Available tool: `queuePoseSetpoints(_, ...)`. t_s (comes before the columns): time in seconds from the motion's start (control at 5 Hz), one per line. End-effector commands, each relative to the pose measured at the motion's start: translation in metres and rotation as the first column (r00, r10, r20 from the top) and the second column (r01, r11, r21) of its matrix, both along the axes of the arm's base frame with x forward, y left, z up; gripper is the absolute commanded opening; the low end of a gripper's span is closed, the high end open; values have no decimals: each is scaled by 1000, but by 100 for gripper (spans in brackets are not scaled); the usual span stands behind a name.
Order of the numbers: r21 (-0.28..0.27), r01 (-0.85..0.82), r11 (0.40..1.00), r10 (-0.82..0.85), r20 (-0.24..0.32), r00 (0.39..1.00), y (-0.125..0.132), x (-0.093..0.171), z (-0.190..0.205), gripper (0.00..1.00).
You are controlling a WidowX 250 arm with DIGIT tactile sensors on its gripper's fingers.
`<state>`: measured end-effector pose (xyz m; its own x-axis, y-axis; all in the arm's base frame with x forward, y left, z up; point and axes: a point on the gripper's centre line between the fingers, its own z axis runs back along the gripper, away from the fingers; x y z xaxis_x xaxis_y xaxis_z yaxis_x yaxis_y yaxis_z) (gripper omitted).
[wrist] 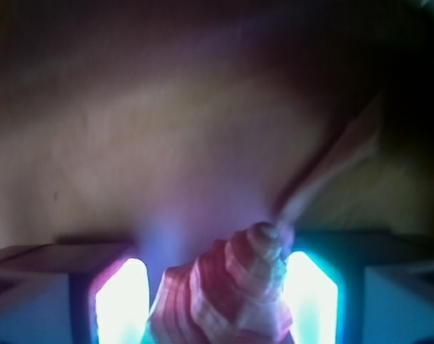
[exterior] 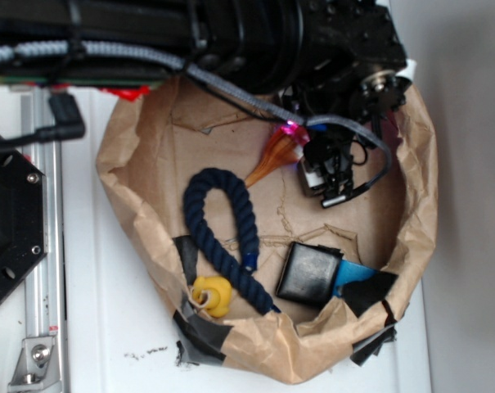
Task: Grab the shell.
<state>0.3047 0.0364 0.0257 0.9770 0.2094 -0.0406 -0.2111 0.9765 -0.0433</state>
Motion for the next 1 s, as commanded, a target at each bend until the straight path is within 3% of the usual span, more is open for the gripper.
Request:
queuePoseSetpoints(0.0,79,171,982,-185,237,954,-12,2,107,0)
queuePoseSetpoints(0.2,122,194,973,-221,262,939,-17,-7,156,0)
queuePoseSetpoints(0.4,137,226,965,-254,254,933,-22,-10,179,0)
queuePoseSetpoints(0.8,127,224,966,-248,234,940,-29,-17,180,0)
